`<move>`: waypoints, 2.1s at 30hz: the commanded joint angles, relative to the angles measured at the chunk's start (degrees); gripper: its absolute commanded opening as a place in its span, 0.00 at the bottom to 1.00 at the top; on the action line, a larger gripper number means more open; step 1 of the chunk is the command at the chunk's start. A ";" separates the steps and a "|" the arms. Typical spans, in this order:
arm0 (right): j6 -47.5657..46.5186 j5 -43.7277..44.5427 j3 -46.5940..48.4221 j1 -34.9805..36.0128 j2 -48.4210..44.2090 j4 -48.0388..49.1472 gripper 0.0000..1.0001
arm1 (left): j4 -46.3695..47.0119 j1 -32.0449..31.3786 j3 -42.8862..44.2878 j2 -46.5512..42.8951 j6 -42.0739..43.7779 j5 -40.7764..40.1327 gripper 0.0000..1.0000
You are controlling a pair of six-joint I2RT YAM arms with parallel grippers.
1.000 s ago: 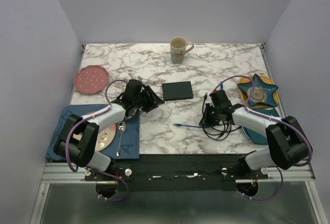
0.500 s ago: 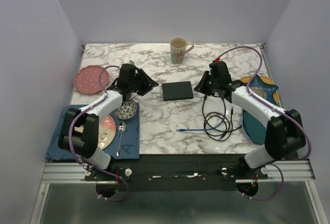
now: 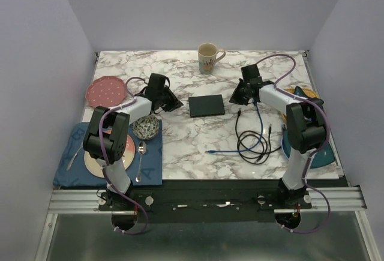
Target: Pull the plug from the switch port
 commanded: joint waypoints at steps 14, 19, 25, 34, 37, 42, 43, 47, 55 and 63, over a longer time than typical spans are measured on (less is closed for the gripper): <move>-1.82 -9.32 4.53 1.64 9.44 0.95 0.01 | -2.30 -3.60 6.58 11.05 0.10 -1.37 0.17; -3.23 -9.06 5.41 5.15 9.79 0.86 0.01 | -1.07 -3.60 5.09 10.09 0.10 -1.90 0.17; -3.15 -9.41 5.33 7.97 10.15 1.03 0.01 | -0.98 -2.81 3.16 7.81 0.54 -1.99 0.17; -2.62 -8.79 -2.56 10.52 6.46 3.32 0.01 | -0.45 -2.99 -3.34 3.24 0.72 -2.16 0.17; -2.44 -8.88 -6.87 10.69 4.09 4.64 0.01 | 0.16 -3.25 -6.42 1.30 0.72 -2.25 0.17; -1.21 -9.32 -13.74 11.57 -0.13 7.79 0.01 | 0.34 -3.43 -9.94 -1.86 1.42 -2.51 0.17; -1.04 -9.32 -14.62 12.09 -0.48 8.15 0.01 | 0.34 -3.43 -10.99 -2.21 1.42 -2.60 0.17; -0.25 -9.06 -16.73 12.54 -1.10 8.95 0.01 | 0.60 -3.43 -12.06 -3.36 1.33 -2.69 0.17; -3.76 -2.91 -10.94 8.60 -6.54 1.92 0.01 | -7.83 -2.64 -4.51 -8.71 5.02 -6.90 0.38; -4.29 5.07 -12.34 5.68 -18.74 0.41 0.52 | -14.42 -2.46 -0.89 -13.89 8.19 -11.82 0.53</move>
